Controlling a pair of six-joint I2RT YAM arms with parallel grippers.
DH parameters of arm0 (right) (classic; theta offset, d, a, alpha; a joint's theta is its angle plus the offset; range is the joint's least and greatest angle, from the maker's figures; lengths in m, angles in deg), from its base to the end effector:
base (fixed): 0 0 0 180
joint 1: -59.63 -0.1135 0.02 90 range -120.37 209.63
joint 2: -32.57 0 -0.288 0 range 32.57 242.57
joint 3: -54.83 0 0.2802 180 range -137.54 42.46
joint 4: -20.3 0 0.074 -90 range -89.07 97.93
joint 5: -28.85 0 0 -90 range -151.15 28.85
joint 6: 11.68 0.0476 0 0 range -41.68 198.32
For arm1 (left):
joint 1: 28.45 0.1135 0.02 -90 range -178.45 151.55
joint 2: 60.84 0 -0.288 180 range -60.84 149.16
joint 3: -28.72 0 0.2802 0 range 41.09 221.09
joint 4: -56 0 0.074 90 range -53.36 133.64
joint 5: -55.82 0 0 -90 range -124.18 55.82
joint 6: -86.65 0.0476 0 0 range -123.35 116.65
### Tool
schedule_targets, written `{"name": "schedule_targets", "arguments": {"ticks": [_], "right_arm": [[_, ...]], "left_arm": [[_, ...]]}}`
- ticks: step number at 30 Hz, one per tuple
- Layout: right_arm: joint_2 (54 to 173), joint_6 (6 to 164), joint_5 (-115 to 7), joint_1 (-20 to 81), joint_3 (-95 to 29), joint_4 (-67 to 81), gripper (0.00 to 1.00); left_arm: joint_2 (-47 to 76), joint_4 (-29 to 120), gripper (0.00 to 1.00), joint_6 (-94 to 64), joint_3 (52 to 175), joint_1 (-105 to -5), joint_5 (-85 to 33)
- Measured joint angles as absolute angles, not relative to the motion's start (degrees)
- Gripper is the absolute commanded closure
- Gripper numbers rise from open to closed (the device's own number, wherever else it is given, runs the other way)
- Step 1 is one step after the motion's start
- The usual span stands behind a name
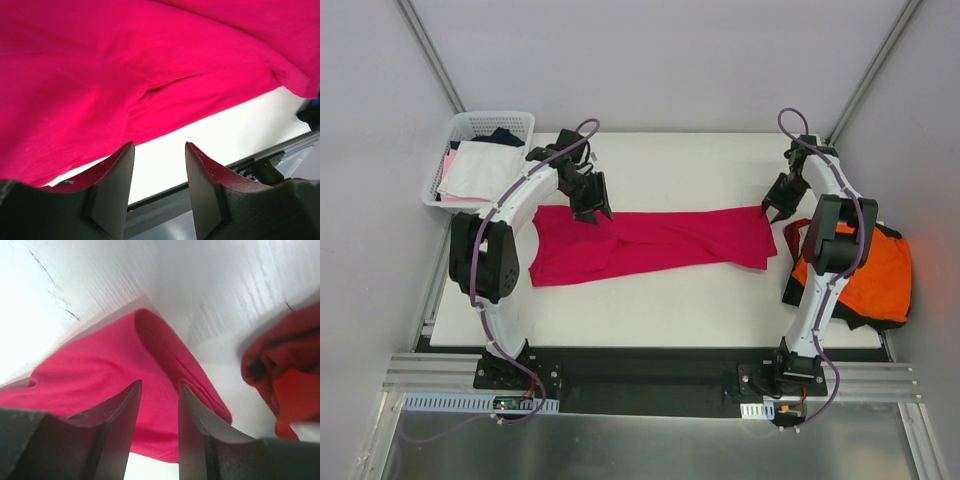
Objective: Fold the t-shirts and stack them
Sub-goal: Fold the tshirt
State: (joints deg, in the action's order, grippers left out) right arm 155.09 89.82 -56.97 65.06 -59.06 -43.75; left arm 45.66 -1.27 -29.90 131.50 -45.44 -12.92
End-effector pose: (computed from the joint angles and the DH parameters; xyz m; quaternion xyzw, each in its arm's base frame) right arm 0.4862 -0.0427 0.1983 0.1400 0.9780 0.0440 0.1484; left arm 0.4146 -0.1447 0.2680 -0.0332 0.9521 -0.2571 0.1624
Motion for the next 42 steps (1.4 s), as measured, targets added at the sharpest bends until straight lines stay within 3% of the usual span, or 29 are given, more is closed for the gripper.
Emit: {"name": "schedule_targets", "arguments": {"ticks": [33,42], "right_arm": [[164.4,90.5,-51.6,65.2,-66.9,-38.9,0.64],[164.4,91.1,-51.5,65.2,-66.9,-37.8,0.69]], "left_arm": [[45.3,-3.1,0.56,-30.8,126.9,-48.4,-13.4],[44.6,-3.7,0.55,-30.8,126.4,-48.7,-13.7]]}}
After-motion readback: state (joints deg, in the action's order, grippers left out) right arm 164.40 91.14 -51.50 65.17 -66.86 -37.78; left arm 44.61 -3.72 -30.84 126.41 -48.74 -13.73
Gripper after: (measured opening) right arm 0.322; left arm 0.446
